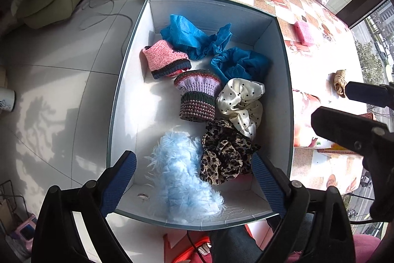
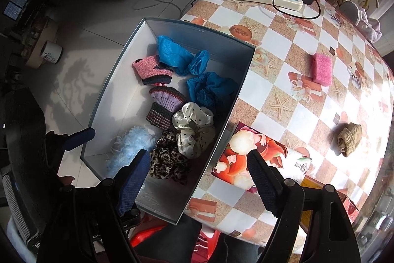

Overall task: Organize soft objects
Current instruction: 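Lower both scrunchies into the box and open both tools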

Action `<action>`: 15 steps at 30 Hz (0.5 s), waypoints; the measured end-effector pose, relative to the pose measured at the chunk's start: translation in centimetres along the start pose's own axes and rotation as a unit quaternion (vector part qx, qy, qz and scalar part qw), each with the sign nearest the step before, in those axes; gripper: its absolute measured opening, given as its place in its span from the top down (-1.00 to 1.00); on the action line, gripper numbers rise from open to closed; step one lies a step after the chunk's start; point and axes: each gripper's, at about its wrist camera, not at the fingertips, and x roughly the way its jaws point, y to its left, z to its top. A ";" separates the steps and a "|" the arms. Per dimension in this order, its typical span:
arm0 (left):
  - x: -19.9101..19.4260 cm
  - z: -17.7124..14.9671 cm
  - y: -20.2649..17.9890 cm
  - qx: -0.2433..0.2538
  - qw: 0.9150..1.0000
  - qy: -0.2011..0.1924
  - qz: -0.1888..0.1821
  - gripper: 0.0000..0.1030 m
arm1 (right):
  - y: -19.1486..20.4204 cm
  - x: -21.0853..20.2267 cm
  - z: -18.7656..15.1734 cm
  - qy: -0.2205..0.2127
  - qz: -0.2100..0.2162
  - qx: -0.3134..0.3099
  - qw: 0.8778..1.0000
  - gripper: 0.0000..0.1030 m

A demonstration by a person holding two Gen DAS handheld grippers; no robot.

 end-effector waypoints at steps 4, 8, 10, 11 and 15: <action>0.0 -0.4 0.5 -0.011 1.000 0.003 -0.003 -0.86 | 0.1 0.4 -0.8 0.008 0.003 0.001 1.000 -0.59; 0.1 -0.4 0.6 -0.015 1.000 0.005 -0.001 -0.86 | -0.2 0.6 -1.1 0.011 0.004 0.008 1.000 -0.59; 0.1 -0.4 0.4 -0.012 1.000 0.003 0.003 -0.86 | -0.3 0.3 -1.1 0.008 0.003 0.011 1.000 -0.59; 0.0 -0.3 0.4 -0.011 1.000 0.002 0.003 -0.86 | -0.3 0.3 -1.1 0.008 0.003 0.012 1.000 -0.59; 0.1 -0.2 0.5 -0.010 1.000 0.001 0.006 -0.86 | -0.1 0.3 -1.2 0.009 0.003 0.012 1.000 -0.59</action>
